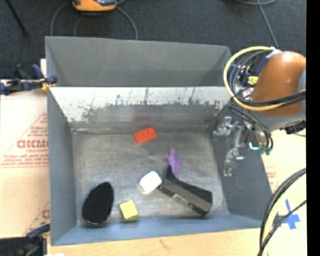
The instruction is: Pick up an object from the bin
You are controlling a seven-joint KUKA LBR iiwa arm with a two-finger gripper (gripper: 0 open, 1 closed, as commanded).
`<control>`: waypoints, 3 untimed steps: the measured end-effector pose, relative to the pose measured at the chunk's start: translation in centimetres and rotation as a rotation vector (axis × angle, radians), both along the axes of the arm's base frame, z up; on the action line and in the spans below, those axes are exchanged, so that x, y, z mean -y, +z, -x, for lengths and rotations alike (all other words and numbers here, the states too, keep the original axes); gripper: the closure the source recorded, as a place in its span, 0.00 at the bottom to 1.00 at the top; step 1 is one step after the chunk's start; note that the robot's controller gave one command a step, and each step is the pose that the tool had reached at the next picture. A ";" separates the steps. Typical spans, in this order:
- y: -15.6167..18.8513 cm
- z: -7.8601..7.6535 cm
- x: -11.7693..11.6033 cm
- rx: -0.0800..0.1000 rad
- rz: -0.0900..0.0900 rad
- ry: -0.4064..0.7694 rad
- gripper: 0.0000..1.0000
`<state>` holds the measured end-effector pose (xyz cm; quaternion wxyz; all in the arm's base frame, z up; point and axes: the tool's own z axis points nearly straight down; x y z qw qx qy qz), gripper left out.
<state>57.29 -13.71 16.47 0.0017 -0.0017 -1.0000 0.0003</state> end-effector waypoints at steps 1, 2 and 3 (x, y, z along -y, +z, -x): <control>0.5 -0.2 0.0 0.008 0.002 0.004 0.00; -1.2 1.7 -5.1 0.009 0.001 -0.144 0.00; -1.8 2.6 -8.6 0.005 -0.003 -0.187 0.00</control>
Offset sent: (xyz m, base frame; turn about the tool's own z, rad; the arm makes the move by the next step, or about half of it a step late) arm -0.0257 0.0779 -0.0207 0.1933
